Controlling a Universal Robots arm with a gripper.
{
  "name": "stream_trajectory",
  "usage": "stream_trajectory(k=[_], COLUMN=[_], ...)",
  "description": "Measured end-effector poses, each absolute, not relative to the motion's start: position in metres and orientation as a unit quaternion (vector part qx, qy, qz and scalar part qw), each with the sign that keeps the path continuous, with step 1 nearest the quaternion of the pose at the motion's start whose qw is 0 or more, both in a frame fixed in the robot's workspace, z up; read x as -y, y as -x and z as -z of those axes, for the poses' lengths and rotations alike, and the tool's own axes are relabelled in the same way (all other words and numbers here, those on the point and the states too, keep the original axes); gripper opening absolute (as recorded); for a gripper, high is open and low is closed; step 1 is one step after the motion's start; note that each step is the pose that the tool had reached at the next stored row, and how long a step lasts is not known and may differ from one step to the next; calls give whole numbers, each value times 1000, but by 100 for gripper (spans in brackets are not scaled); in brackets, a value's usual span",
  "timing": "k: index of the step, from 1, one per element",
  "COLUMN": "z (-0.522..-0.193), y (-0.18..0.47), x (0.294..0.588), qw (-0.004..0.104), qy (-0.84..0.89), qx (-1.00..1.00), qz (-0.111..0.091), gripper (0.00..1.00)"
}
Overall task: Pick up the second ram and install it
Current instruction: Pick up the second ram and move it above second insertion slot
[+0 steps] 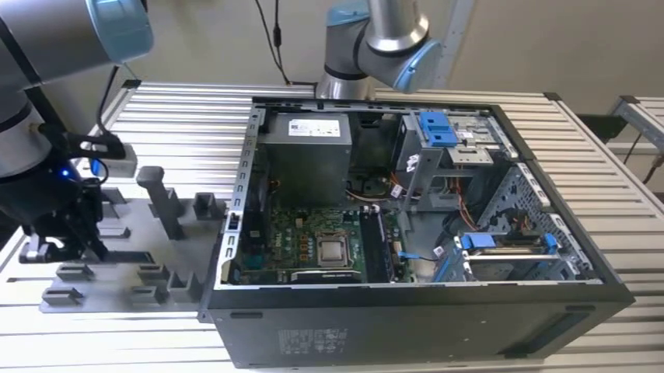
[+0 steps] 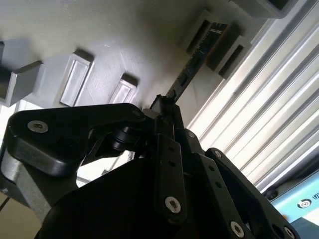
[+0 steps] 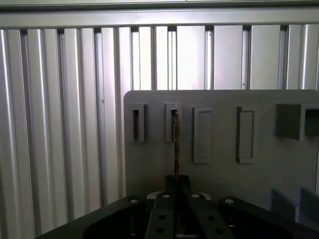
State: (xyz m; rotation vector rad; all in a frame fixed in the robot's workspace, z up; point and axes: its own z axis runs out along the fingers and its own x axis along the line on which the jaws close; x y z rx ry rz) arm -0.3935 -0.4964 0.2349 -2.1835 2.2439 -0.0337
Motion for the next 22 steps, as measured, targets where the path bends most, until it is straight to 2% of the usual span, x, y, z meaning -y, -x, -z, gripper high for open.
stream_trajectory(k=[22], z=[-248], y=[393], x=[496], qw=[5], qy=[697], qx=[-717], qz=[11], gripper=[14])
